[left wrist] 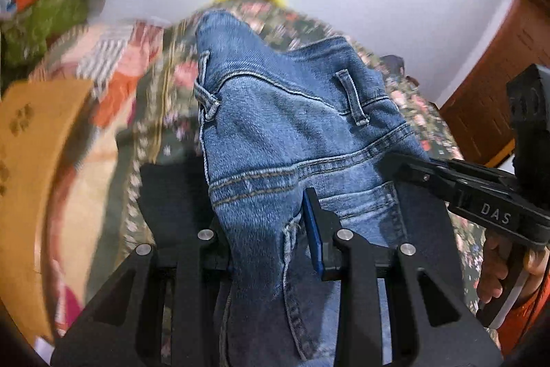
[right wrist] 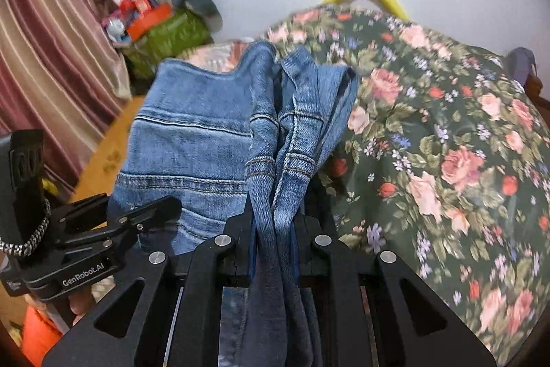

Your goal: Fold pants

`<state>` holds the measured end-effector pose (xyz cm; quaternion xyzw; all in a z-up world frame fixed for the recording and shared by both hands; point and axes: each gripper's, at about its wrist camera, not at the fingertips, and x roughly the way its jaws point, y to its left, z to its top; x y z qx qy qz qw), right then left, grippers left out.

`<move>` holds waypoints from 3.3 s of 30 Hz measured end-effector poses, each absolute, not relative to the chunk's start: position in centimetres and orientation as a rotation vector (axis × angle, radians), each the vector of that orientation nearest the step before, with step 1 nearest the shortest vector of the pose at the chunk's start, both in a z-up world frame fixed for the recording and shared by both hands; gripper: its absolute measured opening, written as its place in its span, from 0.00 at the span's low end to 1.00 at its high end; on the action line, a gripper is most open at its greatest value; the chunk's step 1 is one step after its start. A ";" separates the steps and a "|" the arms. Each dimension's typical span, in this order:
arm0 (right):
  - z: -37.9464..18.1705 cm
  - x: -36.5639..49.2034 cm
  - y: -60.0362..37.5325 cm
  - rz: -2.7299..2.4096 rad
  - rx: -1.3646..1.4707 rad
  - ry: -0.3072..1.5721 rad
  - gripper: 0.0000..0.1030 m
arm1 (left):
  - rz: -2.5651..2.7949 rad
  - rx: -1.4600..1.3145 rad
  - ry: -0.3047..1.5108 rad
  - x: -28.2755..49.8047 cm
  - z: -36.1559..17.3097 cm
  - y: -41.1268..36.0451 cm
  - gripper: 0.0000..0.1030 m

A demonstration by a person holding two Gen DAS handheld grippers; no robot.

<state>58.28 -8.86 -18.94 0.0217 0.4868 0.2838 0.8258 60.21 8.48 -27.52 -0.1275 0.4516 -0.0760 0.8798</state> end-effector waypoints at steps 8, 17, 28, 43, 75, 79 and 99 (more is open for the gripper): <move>-22.5 59.5 -9.2 0.549 -0.008 1.117 0.16 | -0.152 -0.214 1.023 62.0 -31.7 7.6 0.37; -18.5 56.2 -12.8 0.533 -0.016 1.072 0.22 | -0.061 -0.204 1.024 59.3 -28.8 9.3 0.41; -5.5 44.6 -16.2 0.572 -0.036 0.835 0.22 | -0.055 -0.093 0.801 46.3 -14.4 6.4 0.41; 7.1 23.7 -19.2 0.557 -0.009 0.417 0.22 | -0.080 -0.017 0.390 22.6 0.5 0.0 0.41; 7.7 12.9 -19.3 0.477 0.041 0.212 0.99 | -0.014 -0.040 0.140 7.6 1.1 -1.8 1.00; 7.4 12.8 -19.5 0.479 0.041 0.215 0.99 | -0.009 -0.035 0.143 7.9 1.0 -1.8 1.00; 7.0 12.4 -20.1 0.461 0.053 0.239 1.00 | -0.010 -0.033 0.177 8.8 -0.2 -2.3 1.00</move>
